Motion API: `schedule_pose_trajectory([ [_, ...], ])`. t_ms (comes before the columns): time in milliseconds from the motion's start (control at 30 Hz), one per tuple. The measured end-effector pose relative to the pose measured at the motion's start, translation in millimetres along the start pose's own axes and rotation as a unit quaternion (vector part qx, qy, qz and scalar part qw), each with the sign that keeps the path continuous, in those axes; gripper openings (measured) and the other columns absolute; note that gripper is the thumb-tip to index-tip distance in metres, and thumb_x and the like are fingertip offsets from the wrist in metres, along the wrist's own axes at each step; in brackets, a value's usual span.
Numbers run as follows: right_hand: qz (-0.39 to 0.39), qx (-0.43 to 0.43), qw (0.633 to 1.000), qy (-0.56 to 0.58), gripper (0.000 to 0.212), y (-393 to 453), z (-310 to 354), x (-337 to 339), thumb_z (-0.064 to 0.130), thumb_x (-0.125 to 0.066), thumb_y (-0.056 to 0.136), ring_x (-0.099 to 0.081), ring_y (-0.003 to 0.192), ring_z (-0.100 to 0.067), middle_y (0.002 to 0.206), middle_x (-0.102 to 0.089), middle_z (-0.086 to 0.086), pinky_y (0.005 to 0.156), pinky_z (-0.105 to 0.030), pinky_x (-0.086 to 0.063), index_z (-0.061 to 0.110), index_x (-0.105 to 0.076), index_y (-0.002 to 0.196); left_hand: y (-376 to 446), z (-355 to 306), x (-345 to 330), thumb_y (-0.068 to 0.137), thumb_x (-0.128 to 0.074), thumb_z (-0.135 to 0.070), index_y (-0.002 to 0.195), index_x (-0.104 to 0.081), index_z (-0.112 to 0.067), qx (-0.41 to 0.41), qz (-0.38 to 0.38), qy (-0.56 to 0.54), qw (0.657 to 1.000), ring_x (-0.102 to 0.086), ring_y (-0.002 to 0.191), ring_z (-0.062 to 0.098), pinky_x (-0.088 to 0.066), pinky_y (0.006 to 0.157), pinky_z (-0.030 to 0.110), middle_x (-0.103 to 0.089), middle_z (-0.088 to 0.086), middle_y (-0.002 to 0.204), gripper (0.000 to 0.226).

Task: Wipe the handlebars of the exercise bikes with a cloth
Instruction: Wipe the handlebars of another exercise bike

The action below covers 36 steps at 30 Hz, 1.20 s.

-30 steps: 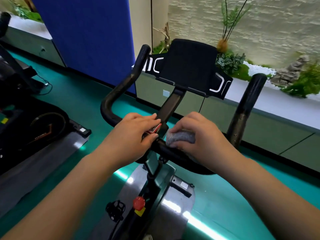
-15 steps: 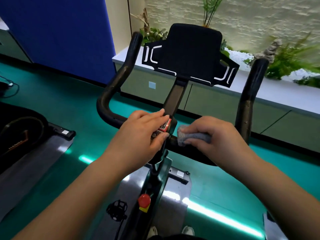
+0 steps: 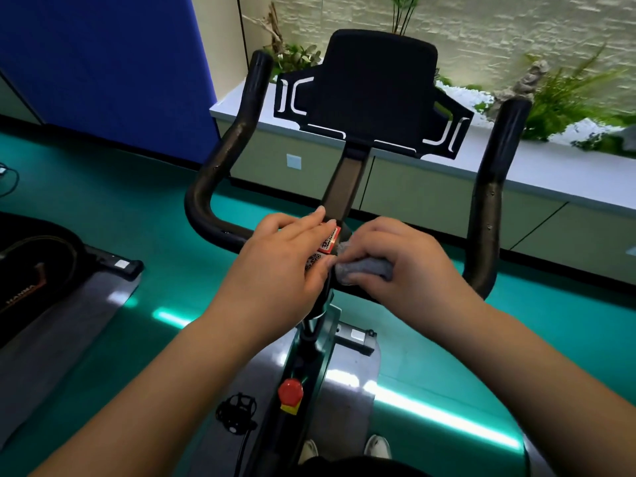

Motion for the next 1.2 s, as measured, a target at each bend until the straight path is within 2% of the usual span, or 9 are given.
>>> schedule_pose_trajectory([
  [100, 0.022, 0.005, 1.0, -0.014, 0.012, -10.8, -8.1, 11.5, 0.023, -0.075, 0.072, -0.063, 0.086, -0.015, 0.09, -0.065, 0.003, 0.075, -0.036, -0.052, 0.018, -0.071, 0.083, 0.6, -1.6, 0.6, 0.086, -0.038, -0.045, 0.132, -0.056, -0.021, 0.005, 0.008, 0.002, 1.0, -0.04, 0.111, 0.015, -0.022, 0.097, 0.015, -0.052, -0.005, 0.139, 0.055],
  [233, 0.028, 0.011, 0.999, -0.044, 0.026, -26.2, -9.3, 24.2, 0.042, -0.076, 0.068, -0.064, 0.085, -0.013, 0.09, -0.065, 0.004, 0.074, -0.032, -0.052, 0.02, -0.073, 0.081, -0.3, -3.5, 1.7, 0.086, -0.037, -0.045, 0.133, -0.055, -0.021, 0.014, 0.004, 0.002, 1.0, -0.042, 0.112, 0.016, -0.02, 0.096, 0.013, -0.051, -0.005, 0.14, 0.056],
  [433, 0.005, 0.012, 0.999, -0.041, 0.015, -6.2, 1.9, -2.1, 0.027, -0.079, 0.07, -0.062, 0.084, -0.018, 0.085, -0.067, 0.002, 0.076, -0.035, -0.052, 0.02, -0.071, 0.08, -1.5, -3.8, -0.3, 0.086, -0.035, -0.046, 0.133, -0.055, -0.021, 0.021, 0.007, 0.007, 1.0, -0.044, 0.114, 0.019, -0.023, 0.098, 0.016, -0.05, -0.004, 0.141, 0.057],
  [633, 0.031, -0.03, 0.998, -0.036, 0.017, -26.1, -11.6, 24.8, 0.029, -0.08, 0.068, -0.066, 0.082, -0.015, 0.085, -0.068, 0.004, 0.075, -0.036, -0.054, 0.021, -0.074, 0.081, -2.2, -3.1, 1.2, 0.088, -0.044, -0.041, 0.137, -0.051, -0.024, 0.025, 0.022, 0.002, 0.999, -0.041, 0.118, 0.018, -0.025, 0.1, 0.02, -0.045, -0.009, 0.145, 0.053],
  [800, -0.007, -0.06, 0.997, -0.043, 0.018, -13.9, -5.5, 13.7, 0.022, -0.083, 0.069, -0.061, 0.082, -0.006, 0.083, -0.068, 0.011, 0.078, -0.017, -0.046, 0.019, -0.075, 0.085, -2.2, -3.4, -0.4, 0.086, -0.046, -0.038, 0.133, -0.055, -0.021, 0.031, 0.007, 0.001, 0.999, -0.045, 0.114, 0.022, -0.034, 0.099, 0.027, -0.05, -0.004, 0.141, 0.05],
  [867, -0.008, -0.058, 0.997, -0.042, 0.018, -4.6, 1.1, 2.6, 0.023, -0.081, 0.07, -0.061, 0.082, -0.007, 0.084, -0.07, 0.006, 0.077, -0.016, -0.044, 0.018, -0.075, 0.086, -2.1, -5.2, -1.2, 0.086, -0.048, -0.035, 0.132, -0.057, -0.019, 0.033, 0.001, 0.004, 0.999, -0.046, 0.113, 0.023, -0.034, 0.098, 0.027, -0.052, -0.002, 0.139, 0.049],
  [967, 0.026, -0.111, 0.993, -0.02, 0.018, -2.4, -1.4, 7.8, 0.02, -0.081, 0.072, -0.059, 0.089, -0.003, 0.091, -0.072, 0.006, 0.079, -0.009, -0.041, 0.02, -0.076, 0.09, -2.5, -6.4, -2.2, 0.086, -0.047, -0.034, 0.131, -0.057, -0.019, 0.039, -0.003, 0.001, 0.999, -0.045, 0.113, 0.022, -0.034, 0.098, 0.027, -0.052, -0.003, 0.14, 0.049],
  [1100, 0.085, -0.211, 0.974, -0.013, 0.017, -18.7, -19.6, 32.6, 0.027, -0.08, 0.073, -0.063, 0.089, 0.001, 0.095, -0.072, 0.016, 0.086, -0.016, -0.047, 0.034, -0.074, 0.087, -3.6, -6.2, -2.8, 0.088, -0.046, -0.035, 0.133, -0.055, -0.02, 0.037, -0.004, 0.006, 0.999, -0.043, 0.115, 0.02, -0.03, 0.099, 0.025, -0.05, -0.004, 0.141, 0.048],
  [1200, 0.079, -0.225, 0.971, -0.013, 0.015, -10.4, -22.6, 26.8, 0.031, -0.078, 0.074, -0.06, 0.089, -0.001, 0.092, -0.068, 0.017, 0.083, -0.016, -0.045, 0.034, -0.075, 0.088, -4.5, -5.6, -4.4, 0.089, -0.043, -0.036, 0.135, -0.053, -0.02, 0.047, -0.003, 0.001, 0.999, -0.042, 0.118, 0.021, -0.032, 0.101, 0.027, -0.047, -0.005, 0.143, 0.049],
])
Point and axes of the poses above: each hand's wrist, its own y-axis towards the middle knuckle, its own x-axis out of the back of the hand, z = x × y, the point moved 5 cm from there along y, towards the middle knuckle
